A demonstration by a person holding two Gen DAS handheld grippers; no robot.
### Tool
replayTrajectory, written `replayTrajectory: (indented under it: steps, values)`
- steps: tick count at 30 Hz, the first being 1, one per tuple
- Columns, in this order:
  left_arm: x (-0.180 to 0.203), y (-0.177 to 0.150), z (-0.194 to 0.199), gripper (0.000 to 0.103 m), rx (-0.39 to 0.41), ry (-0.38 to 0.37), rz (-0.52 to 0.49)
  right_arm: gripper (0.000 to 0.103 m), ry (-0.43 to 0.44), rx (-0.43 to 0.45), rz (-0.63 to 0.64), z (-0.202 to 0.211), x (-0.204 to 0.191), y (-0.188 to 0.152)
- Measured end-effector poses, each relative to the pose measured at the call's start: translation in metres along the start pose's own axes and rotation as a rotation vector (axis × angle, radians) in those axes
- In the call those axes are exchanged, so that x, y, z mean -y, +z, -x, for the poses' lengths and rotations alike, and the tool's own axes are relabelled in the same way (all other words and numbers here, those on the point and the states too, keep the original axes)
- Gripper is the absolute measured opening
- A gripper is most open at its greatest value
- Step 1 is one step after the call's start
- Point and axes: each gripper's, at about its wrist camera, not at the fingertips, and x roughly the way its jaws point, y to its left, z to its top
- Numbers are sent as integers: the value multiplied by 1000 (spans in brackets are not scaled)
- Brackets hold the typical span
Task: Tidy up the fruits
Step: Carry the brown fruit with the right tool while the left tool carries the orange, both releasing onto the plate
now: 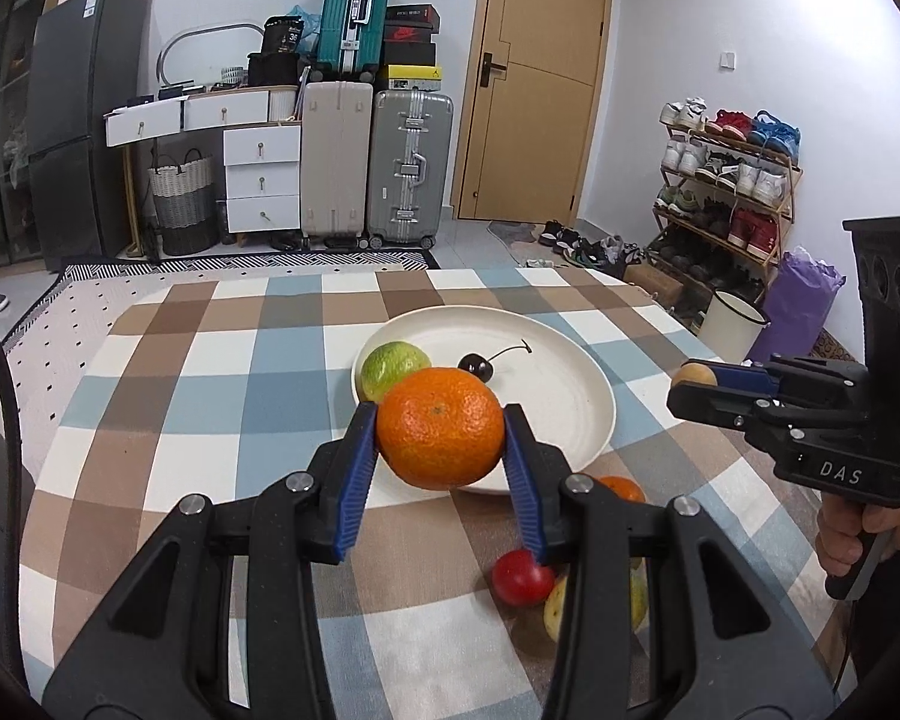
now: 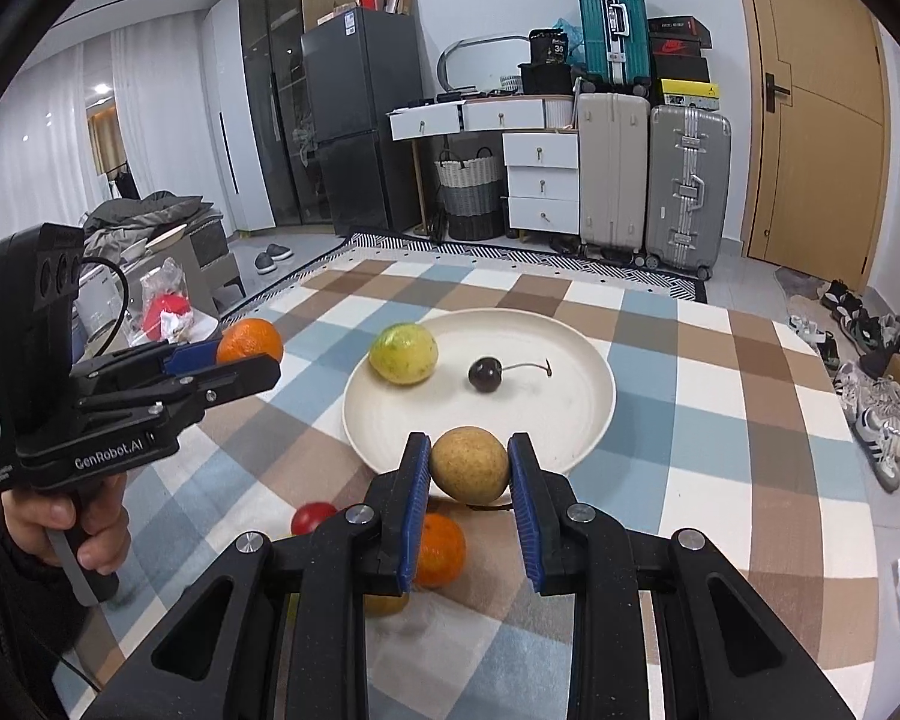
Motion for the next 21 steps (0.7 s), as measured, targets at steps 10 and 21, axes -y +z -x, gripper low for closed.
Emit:
replayTrajectory:
  steps: [10,21]
  values:
    - [5,11,-16,38,22,17,12,26,14,52,-38,-8,3,14]
    - [13,8,-48,38,-7,13,-6,27,9,17,-76,-36,12,5]
